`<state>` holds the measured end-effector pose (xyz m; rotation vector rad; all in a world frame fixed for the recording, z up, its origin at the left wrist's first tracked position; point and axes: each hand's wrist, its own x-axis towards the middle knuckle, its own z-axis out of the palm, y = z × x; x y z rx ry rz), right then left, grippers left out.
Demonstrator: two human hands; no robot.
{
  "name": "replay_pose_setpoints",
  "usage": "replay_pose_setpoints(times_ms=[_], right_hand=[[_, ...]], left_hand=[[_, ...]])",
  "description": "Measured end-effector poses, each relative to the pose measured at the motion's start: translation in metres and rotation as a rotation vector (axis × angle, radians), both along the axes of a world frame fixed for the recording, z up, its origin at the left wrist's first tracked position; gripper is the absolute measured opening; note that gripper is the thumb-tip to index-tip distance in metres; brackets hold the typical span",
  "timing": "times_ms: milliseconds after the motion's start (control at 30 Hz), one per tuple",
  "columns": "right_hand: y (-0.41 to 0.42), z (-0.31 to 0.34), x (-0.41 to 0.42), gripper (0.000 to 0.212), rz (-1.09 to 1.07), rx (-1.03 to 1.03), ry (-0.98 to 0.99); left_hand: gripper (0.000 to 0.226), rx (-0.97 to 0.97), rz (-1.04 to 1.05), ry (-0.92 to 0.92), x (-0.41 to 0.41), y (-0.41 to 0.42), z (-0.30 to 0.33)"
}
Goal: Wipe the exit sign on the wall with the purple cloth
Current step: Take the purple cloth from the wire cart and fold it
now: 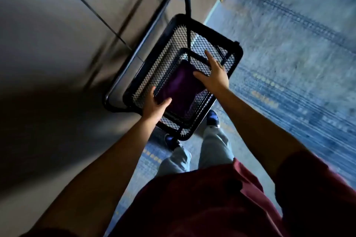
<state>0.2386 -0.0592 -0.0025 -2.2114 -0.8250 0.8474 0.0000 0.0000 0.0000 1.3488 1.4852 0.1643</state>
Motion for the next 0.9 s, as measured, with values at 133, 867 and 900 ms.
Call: replay_pose_setpoints(times_ms=[133,867,900], right_hand=[[0.007,-0.004,-0.004,0.09,0.136,-0.055,-0.02],[0.032,-0.037,-0.006,0.098,0.412,-0.214,-0.071],[0.031,-0.038,-0.007,0.093,0.423,-0.234,-0.071]], left_hand=[[0.079,0.057,0.057,0.043,0.0,-0.003,-0.009],[0.038,-0.068,0.005,0.296,0.024,-0.001,-0.021],[0.034,-0.044,0.009,0.302,0.025,-0.001,-0.02]])
